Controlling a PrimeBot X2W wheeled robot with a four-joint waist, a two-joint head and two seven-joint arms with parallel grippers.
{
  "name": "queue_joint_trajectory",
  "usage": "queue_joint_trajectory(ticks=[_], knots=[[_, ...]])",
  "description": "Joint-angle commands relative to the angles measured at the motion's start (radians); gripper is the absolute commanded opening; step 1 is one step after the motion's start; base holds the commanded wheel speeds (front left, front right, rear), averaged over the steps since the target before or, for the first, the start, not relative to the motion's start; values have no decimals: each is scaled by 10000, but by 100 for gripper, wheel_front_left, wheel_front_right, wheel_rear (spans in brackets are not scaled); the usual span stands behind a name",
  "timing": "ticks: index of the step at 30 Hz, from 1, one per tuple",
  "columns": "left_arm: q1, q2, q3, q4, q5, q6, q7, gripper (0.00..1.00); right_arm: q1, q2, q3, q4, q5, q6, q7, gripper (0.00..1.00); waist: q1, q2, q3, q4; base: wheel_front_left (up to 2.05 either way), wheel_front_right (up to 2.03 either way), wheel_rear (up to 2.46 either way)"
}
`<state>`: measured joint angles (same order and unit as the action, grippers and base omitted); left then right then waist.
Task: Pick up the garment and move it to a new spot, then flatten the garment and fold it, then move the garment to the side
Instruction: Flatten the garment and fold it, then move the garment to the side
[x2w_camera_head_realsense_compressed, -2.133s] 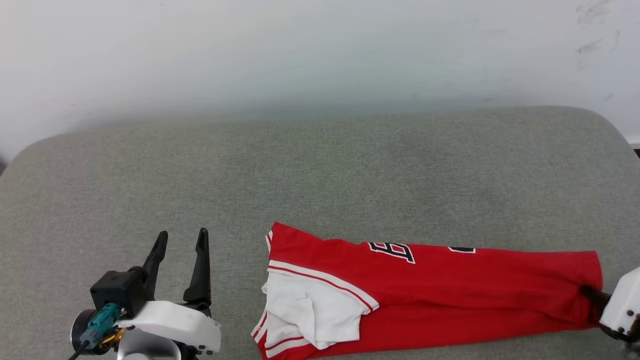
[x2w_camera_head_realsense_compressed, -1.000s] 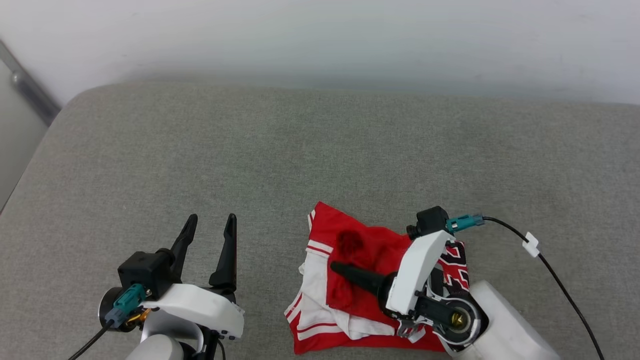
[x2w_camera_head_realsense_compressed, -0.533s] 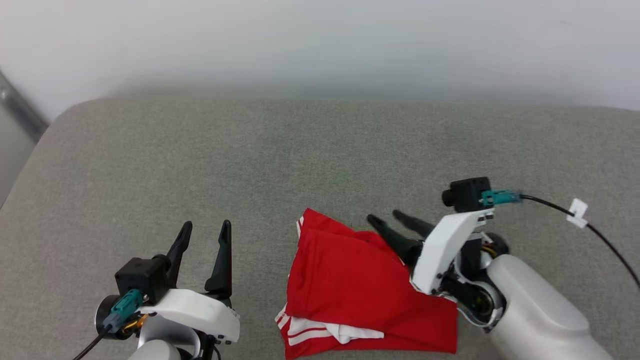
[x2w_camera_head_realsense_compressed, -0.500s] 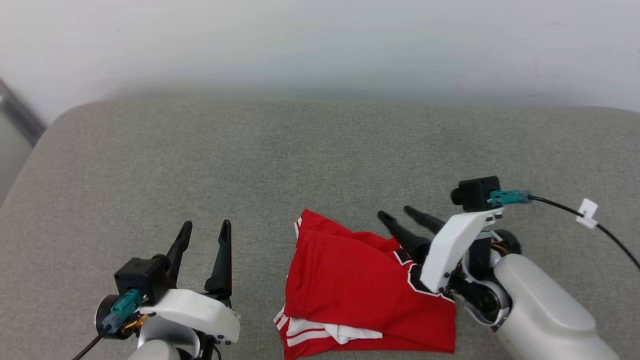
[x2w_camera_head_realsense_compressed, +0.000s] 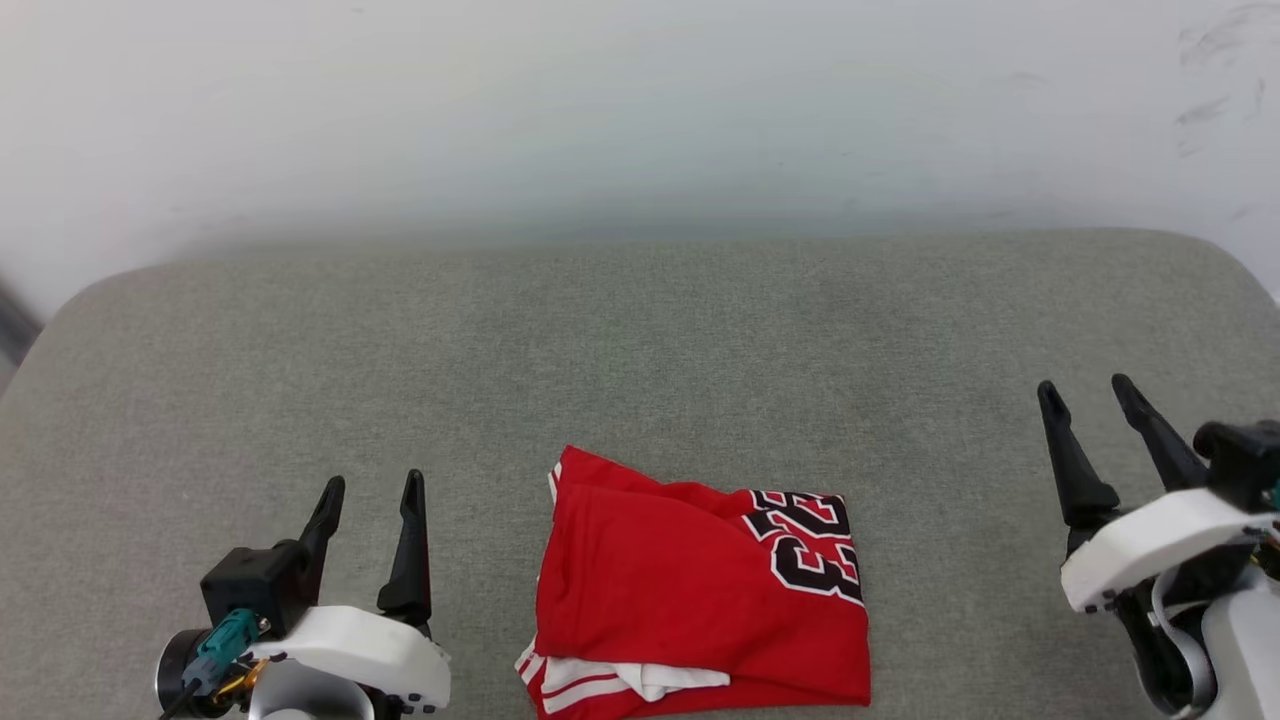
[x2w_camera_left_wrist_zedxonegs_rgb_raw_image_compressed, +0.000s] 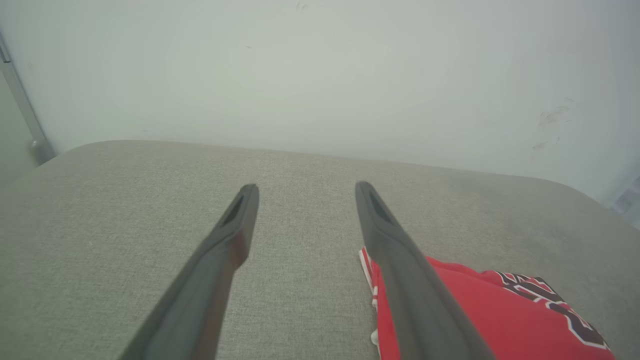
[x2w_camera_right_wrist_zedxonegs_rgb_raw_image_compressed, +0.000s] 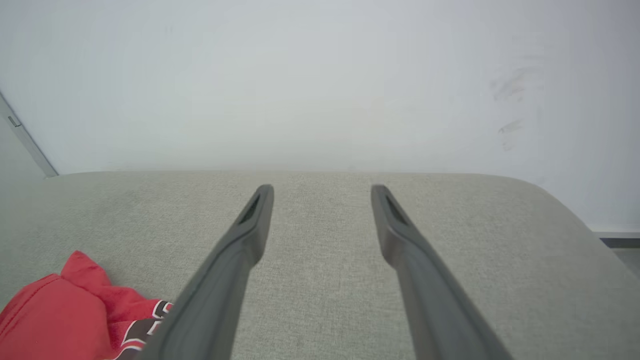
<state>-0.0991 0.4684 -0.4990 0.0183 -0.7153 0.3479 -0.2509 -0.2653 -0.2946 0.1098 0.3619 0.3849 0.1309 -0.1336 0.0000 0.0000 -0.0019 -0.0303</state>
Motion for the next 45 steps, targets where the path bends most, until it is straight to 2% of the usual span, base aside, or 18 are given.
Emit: queue_joint_trajectory(ticks=[1,7,11,16,23,30,34,40,45], knots=[[76,29,39,-39,51,51,-69,100,234,146,-61,-188,-108,-2,30,100,0,0,-25,-33,0,0,0],[183,76,57,-74,206,164,-81,100,2185,1110,-1074,-2995,-1184,-3,747,100,0,0,-78,-103,0,0,0],[291,56,43,-37,279,242,-88,100,3173,1649,-1370,-4160,-1533,-3,1339,100,0,0,-138,-118,0,0,0],[370,58,72,-35,288,319,-93,100,3745,1972,-1504,-4894,-1671,-3,1782,100,0,0,-203,-161,0,0,0],[302,104,98,-64,362,368,-98,100,3847,2104,-1638,-5233,-1696,-3,2054,100,0,0,-201,-176,0,0,0],[296,22,264,-168,457,361,-132,100,3590,2164,-2326,-5032,-1149,-3,2598,100,0,0,-150,-83,0,0,0],[304,-105,390,-266,594,272,-146,100,3299,1766,-3029,-4438,-226,-3,3508,100,0,0,-118,102,0,0,0],[274,-397,723,-436,817,47,-158,100,2524,1110,-3728,-2414,1114,-2,5352,100,0,0,9,470,0,0,0],[169,-620,1059,-599,1188,-149,-149,100,1900,1042,-3151,-808,2231,-2,7042,100,0,0,275,865,0,0,0]])
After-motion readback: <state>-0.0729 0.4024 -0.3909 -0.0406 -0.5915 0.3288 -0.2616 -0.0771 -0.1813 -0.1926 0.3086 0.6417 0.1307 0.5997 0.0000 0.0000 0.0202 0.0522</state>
